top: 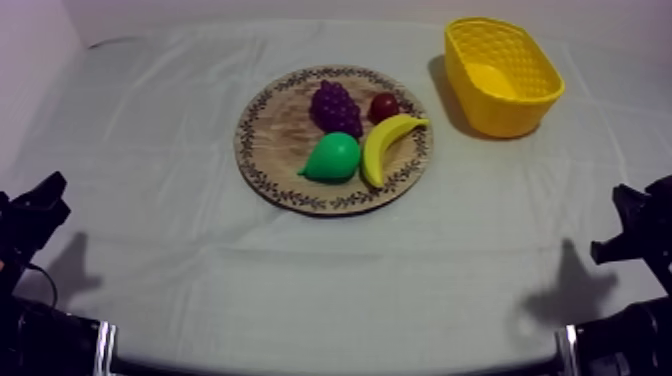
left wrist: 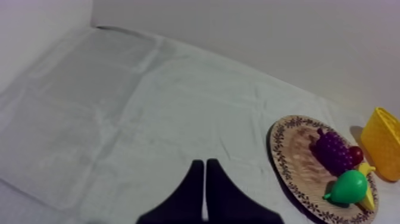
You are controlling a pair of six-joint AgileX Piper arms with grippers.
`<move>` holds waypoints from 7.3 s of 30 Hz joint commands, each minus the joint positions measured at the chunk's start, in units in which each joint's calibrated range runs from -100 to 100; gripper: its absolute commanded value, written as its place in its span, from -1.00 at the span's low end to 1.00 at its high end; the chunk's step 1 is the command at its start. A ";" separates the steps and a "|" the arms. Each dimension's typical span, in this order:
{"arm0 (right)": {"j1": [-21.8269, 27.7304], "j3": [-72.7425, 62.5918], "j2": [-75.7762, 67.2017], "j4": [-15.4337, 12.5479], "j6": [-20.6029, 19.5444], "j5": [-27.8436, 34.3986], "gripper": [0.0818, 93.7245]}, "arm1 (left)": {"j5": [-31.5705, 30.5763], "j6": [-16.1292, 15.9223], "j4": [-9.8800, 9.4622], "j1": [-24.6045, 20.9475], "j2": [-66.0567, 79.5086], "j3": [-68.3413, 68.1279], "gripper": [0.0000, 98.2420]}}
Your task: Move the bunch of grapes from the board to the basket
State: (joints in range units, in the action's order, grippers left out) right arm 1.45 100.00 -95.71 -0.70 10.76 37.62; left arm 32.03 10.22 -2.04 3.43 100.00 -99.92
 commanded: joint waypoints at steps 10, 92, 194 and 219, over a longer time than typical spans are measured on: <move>0.01 0.00 0.04 -0.01 0.01 -0.12 -1.00 | -0.02 0.01 0.02 0.01 0.00 0.03 -1.00; -24.24 -92.67 71.06 4.02 -10.51 21.39 -0.99 | -0.02 0.01 0.02 0.01 0.00 0.03 -1.00; -33.46 -125.14 122.04 9.70 -35.07 53.65 0.74 | -0.02 -0.04 0.02 0.01 0.00 0.03 -1.00; -31.02 -124.53 135.31 7.41 -33.66 45.27 0.83 | -0.02 -0.04 0.02 0.01 0.00 0.03 -1.00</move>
State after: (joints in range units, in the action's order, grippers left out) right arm -29.69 -24.03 38.16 6.67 -23.05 82.93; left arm 32.03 10.20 -2.04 3.43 100.00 -99.92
